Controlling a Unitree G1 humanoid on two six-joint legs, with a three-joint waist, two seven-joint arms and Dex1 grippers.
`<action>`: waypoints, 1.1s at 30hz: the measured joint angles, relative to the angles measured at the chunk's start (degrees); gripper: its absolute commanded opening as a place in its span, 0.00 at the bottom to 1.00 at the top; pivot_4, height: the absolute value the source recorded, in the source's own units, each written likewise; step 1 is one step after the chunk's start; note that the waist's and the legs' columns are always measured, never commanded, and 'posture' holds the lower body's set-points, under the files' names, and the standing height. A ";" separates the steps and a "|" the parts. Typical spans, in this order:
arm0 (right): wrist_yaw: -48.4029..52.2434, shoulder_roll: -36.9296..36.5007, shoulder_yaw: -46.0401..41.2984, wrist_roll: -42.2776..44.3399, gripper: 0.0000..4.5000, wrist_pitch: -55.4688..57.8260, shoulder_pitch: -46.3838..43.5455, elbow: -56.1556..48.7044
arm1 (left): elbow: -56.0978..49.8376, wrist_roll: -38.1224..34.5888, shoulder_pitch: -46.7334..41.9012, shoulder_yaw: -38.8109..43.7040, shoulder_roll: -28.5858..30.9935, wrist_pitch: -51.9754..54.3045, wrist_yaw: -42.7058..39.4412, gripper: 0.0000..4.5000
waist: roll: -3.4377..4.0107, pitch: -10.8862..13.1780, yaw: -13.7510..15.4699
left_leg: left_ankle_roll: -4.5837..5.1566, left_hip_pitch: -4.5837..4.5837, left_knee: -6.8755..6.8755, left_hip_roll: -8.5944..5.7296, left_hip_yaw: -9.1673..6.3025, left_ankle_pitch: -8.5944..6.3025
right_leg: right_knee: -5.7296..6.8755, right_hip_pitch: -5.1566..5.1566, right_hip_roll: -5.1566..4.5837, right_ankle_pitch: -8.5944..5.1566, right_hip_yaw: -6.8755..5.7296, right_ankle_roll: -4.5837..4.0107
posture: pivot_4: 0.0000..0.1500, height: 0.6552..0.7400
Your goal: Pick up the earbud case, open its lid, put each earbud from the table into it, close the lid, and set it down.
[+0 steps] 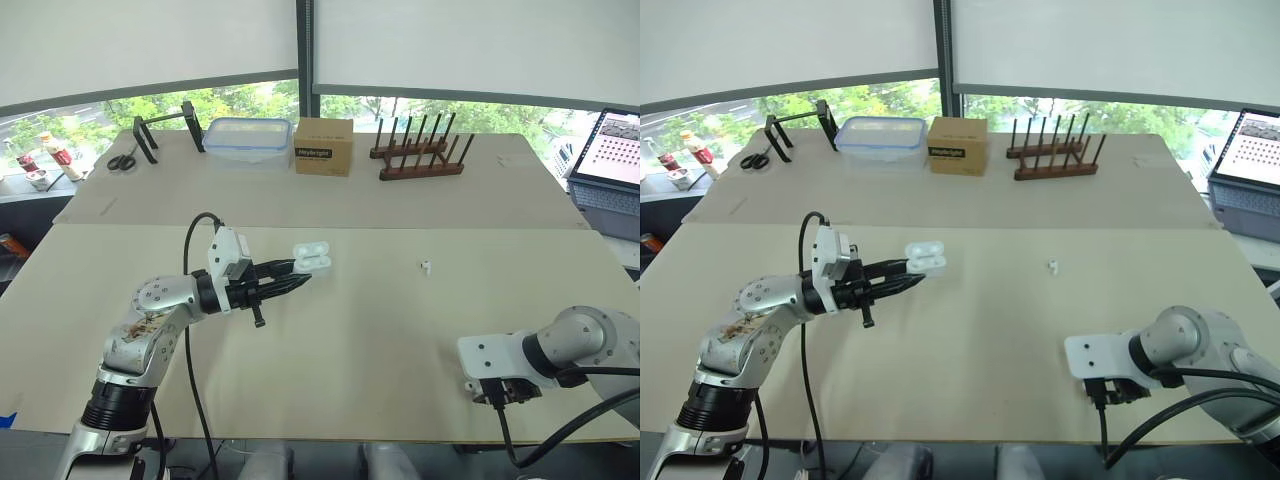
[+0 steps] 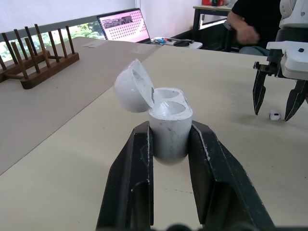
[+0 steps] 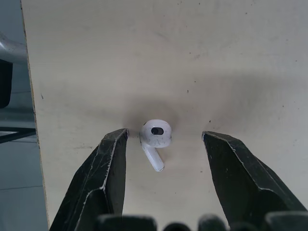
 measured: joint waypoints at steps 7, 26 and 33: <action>0.58 0.35 -0.07 0.01 0.12 -0.02 0.92 -0.66 | 0.00 0.00 0.00 0.00 0.01 0.00 -0.01 0.11 | -0.03 0.01 -0.18 | 0.00 0.03 0.00 0.03 -0.01 0.00 | -0.01 0.04 0.02 0.00 -0.01 0.00 | 1.00 1.00; 0.16 6.09 -2.39 5.74 0.08 6.53 -7.52 -0.33 | 1.66 -0.01 -1.54 0.06 -0.76 -0.08 0.63 0.11 | -0.02 0.03 -0.08 | 0.00 -0.01 0.00 0.01 -0.05 0.00 | -0.01 -0.01 -0.02 0.00 0.00 0.00 | 1.00 1.00; -4.30 17.57 -7.64 19.35 0.08 25.04 -19.08 -2.69 | 4.33 -0.07 -4.33 0.98 -3.35 -0.28 3.13 0.11 | -0.04 0.04 0.00 | 0.00 -0.04 -0.01 -0.01 -0.10 0.00 | 0.00 -0.05 -0.01 0.01 -0.01 -0.01 | 1.00 1.00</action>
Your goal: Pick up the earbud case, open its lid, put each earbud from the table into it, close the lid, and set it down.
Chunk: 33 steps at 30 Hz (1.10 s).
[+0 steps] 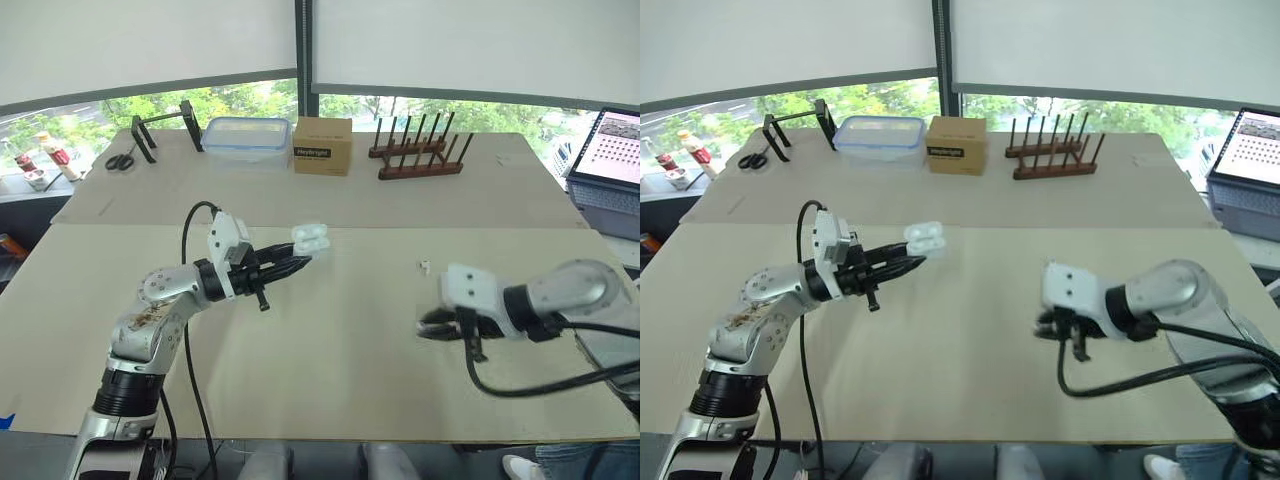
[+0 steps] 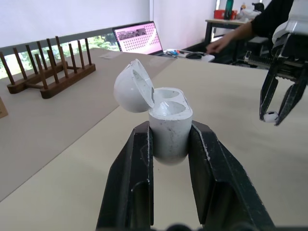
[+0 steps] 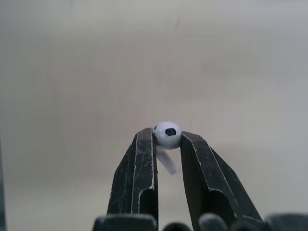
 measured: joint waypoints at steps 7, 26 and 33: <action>-18.77 31.74 -16.26 15.95 0.08 25.08 -13.27 -2.00 | 1.06 -0.11 -1.71 0.54 -3.65 0.06 3.71 0.11 | 0.00 0.00 -0.05 | -0.02 -0.25 -0.01 0.04 -0.10 0.01 | 0.18 -0.35 -0.02 0.02 0.00 -0.03 | 1.00 1.00; -51.93 59.59 -17.13 17.02 0.08 12.14 -11.55 3.37 | 1.14 2.18 -4.03 0.53 -7.94 -2.79 9.65 0.11 | 0.07 -0.05 -1.53 | -0.19 -0.91 0.01 -0.14 -0.08 0.11 | 0.57 -1.28 -0.05 0.17 0.07 -0.04 | 1.00 1.00; -53.67 59.53 -11.65 16.74 0.08 5.97 -9.06 4.68 | 1.16 3.03 -4.08 -0.03 -7.78 -3.79 9.14 0.11 | 0.07 -0.05 -1.96 | -0.19 -0.90 0.00 -0.12 -0.07 0.11 | 0.56 -1.29 -0.03 0.17 0.07 -0.04 | 1.00 1.00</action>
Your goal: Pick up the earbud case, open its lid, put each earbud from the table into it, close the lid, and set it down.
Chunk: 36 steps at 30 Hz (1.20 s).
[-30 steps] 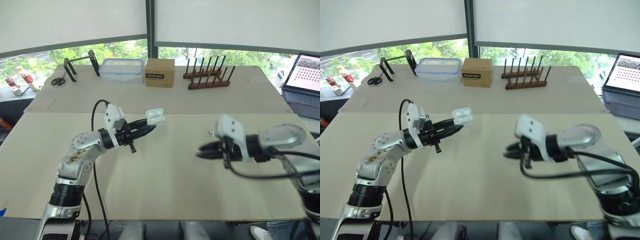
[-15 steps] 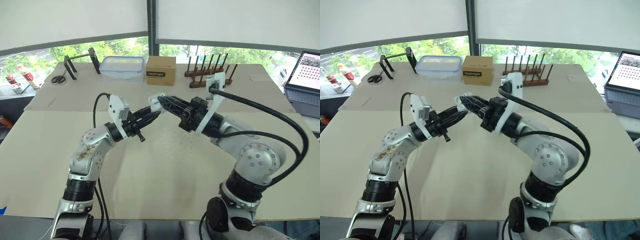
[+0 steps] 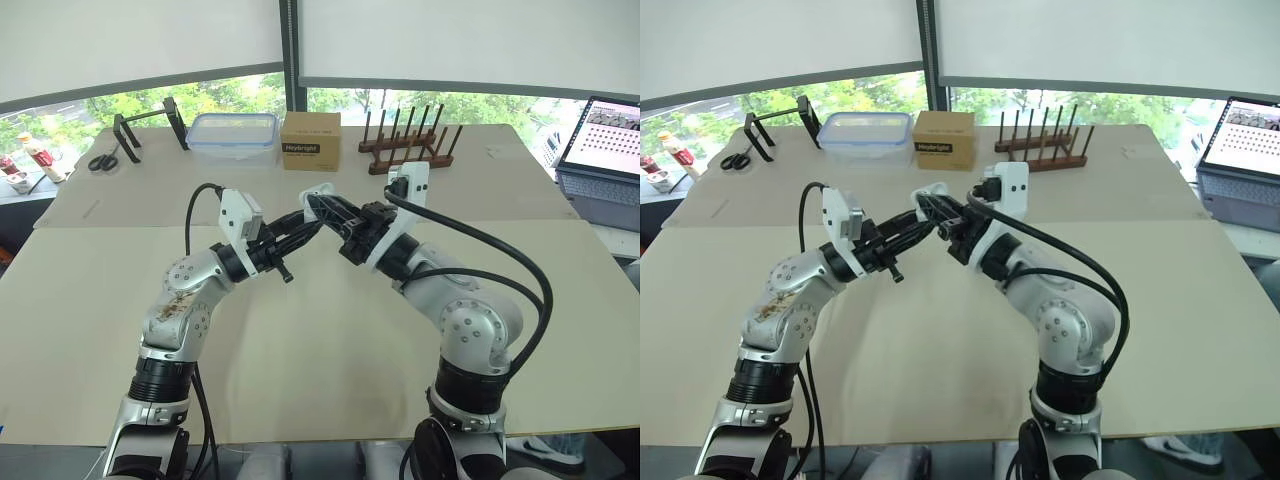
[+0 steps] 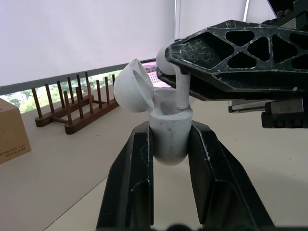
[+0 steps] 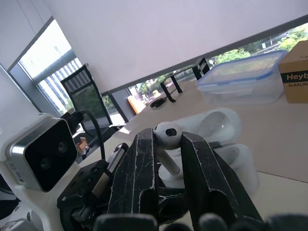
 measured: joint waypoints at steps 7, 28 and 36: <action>-1.36 -1.41 3.77 -2.05 0.08 -6.21 0.86 2.21 | 0.39 1.42 0.00 -0.02 0.10 -0.86 0.04 0.11 | 0.00 0.00 0.07 | 0.00 -0.01 0.00 -0.01 0.00 0.00 | -0.02 0.01 -0.01 0.00 0.00 0.00 | 1.00 1.00; -5.18 -2.63 10.73 -6.53 0.08 -12.03 4.64 2.06 | 2.67 5.24 0.01 -0.98 -0.75 -3.23 0.25 0.11 | 0.00 0.00 0.13 | 0.00 -0.01 0.01 -0.01 0.00 0.00 | -0.04 0.02 0.00 0.00 0.00 0.00 | 1.00 1.00; -6.42 -2.95 12.06 -7.07 0.53 -12.16 5.34 1.19 | 3.02 5.90 0.01 -1.09 -1.06 -3.39 1.08 0.11 | 0.00 0.00 0.07 | 0.01 0.00 0.00 0.00 0.00 0.00 | -0.04 0.02 0.00 0.00 0.00 0.00 | 1.00 1.00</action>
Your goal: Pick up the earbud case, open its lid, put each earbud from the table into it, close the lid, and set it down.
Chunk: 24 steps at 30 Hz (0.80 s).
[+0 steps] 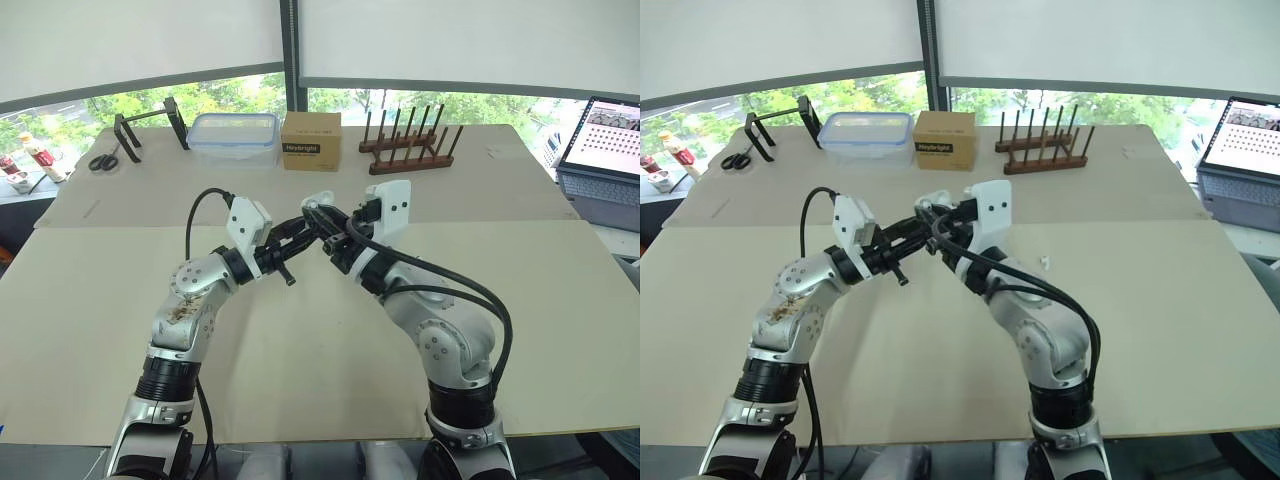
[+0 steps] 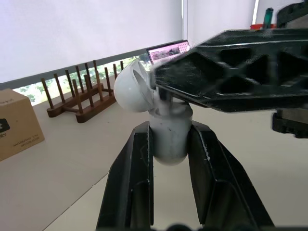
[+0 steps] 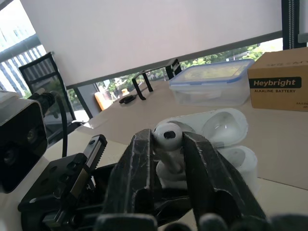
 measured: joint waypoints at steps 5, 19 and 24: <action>-0.10 -1.94 0.24 -0.35 0.91 0.09 0.02 -1.37 | 0.02 0.00 0.00 0.31 0.14 -0.22 0.40 0.11 | 0.00 0.00 0.14 | 0.00 -0.01 0.02 -0.02 0.00 0.00 | -0.01 0.02 -0.02 0.00 -0.01 0.00 | 1.00 1.00; 9.81 -25.55 -11.02 7.52 0.99 6.29 3.92 -12.15 | -0.06 -0.77 -0.65 1.81 0.64 -1.75 0.25 0.11 | -0.02 0.01 0.61 | 0.09 0.02 0.04 -0.03 0.00 -0.05 | -0.25 0.23 -0.02 0.00 -0.06 0.03 | 1.00 1.00; 14.20 -35.83 -15.80 4.53 0.99 3.07 16.70 -12.53 | -0.17 -3.25 -0.20 1.78 1.80 -0.11 -2.63 0.11 | -0.02 0.01 0.65 | 0.09 0.00 0.03 0.00 0.17 -0.05 | -0.22 0.23 0.01 0.00 -0.06 0.03 | 1.00 1.00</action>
